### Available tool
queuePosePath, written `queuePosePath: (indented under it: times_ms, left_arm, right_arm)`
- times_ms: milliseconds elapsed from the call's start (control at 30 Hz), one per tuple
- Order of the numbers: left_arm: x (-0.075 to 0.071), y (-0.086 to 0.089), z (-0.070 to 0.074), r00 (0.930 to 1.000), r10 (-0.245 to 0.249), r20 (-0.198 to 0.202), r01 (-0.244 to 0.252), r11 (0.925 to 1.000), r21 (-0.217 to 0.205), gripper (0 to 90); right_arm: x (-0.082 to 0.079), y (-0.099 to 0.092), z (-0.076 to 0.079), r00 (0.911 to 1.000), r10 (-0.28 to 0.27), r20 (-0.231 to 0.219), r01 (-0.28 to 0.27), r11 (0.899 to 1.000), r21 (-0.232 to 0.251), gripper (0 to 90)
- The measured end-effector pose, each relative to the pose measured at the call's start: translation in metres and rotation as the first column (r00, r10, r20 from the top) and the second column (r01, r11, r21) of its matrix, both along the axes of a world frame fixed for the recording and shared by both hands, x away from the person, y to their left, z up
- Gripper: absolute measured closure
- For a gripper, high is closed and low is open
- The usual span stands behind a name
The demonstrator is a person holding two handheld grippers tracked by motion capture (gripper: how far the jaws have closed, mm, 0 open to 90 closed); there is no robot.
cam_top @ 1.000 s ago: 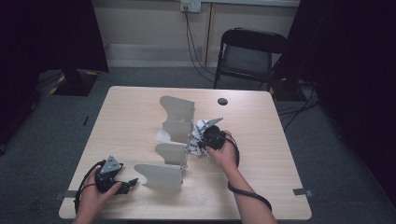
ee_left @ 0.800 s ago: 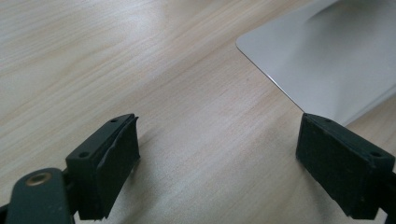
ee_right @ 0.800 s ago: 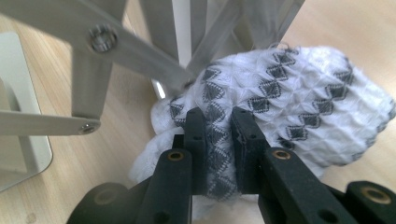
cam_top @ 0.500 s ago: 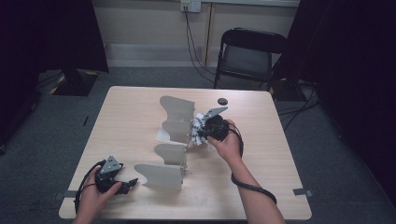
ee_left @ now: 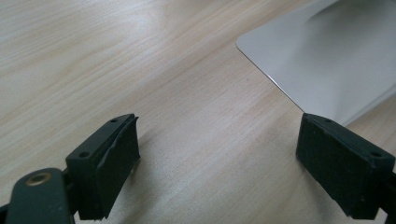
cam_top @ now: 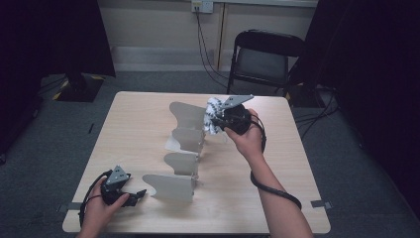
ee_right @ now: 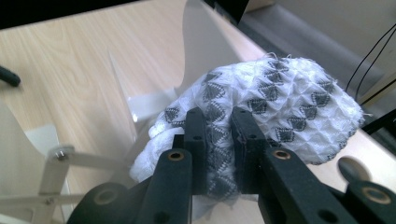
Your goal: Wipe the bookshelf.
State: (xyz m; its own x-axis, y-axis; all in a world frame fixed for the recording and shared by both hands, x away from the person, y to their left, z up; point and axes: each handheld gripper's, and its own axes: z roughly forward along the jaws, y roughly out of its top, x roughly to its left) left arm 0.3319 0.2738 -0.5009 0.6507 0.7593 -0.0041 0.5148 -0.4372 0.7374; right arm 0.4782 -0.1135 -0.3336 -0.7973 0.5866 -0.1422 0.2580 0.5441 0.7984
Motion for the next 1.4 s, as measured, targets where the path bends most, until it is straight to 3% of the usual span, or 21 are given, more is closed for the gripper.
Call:
queuePosePath:
  times_ms: [100, 167, 233, 300, 533, 600, 667, 833, 1233, 1400]
  left_arm:
    - [0.0, 0.0, 0.0, 1.0, 0.0, 0.0, 0.0, 1.0, 0.0, 12.7]
    - [0.0, 0.0, 0.0, 1.0, 0.0, 0.0, 0.0, 1.0, 0.0, 12.6]
    - [0.0, 0.0, 0.0, 1.0, 0.0, 0.0, 0.0, 1.0, 0.0, 12.7]
    - [0.0, 0.0, 0.0, 1.0, -0.001, -0.001, 0.001, 1.0, 0.001, 12.7]
    - [0.0, 0.0, 0.0, 1.0, -0.001, 0.0, 0.001, 1.0, 0.0, 12.7]
    - [0.0, 0.0, 0.0, 1.0, -0.001, 0.0, 0.001, 1.0, 0.0, 12.6]
    - [0.0, 0.0, 0.0, 1.0, -0.001, 0.0, 0.001, 1.0, 0.0, 12.7]
    - [0.0, 0.0, 0.0, 1.0, -0.001, 0.0, 0.001, 1.0, 0.0, 12.6]
    - [0.0, 0.0, 0.0, 1.0, -0.001, 0.0, 0.001, 1.0, 0.0, 12.6]
    - [0.0, 0.0, 0.0, 1.0, -0.001, 0.0, 0.001, 1.0, 0.0, 12.6]
  right_arm:
    - [-0.001, 0.002, 0.011, 0.9996, 0.005, 0.028, -0.006, 0.999, 0.032, 78.1]
    - [-0.001, 0.006, 0.011, 0.9995, 0.018, 0.026, -0.018, 1.0, 0.016, 78.1]
    - [0.0, 0.01, 0.005, 0.9995, 0.027, 0.017, -0.027, 0.999, -0.018, 78.1]
    - [0.001, 0.011, -0.005, 0.9997, 0.026, -0.002, -0.026, 0.999, -0.021, 78.1]
    - [0.004, -0.006, -0.029, 0.9982, -0.012, -0.059, 0.015, 0.998, 0.059, 78.1]
    - [0.004, -0.01, -0.033, 0.9976, -0.029, -0.062, 0.031, 0.999, 0.041, 78.1]
    - [0.004, -0.015, -0.036, 0.9965, -0.037, -0.074, 0.042, 0.997, 0.058, 78.1]
    - [0.001, -0.019, -0.052, 0.9952, -0.025, -0.095, 0.025, 1.0, 0.008, 78.1]
    - [-0.013, -0.011, -0.105, 0.9848, 0.01, -0.174, -0.018, 0.999, -0.044, 78.0]
    - [-0.02, -0.01, -0.12, 0.9835, 0.019, -0.18, -0.035, 0.996, -0.084, 77.6]
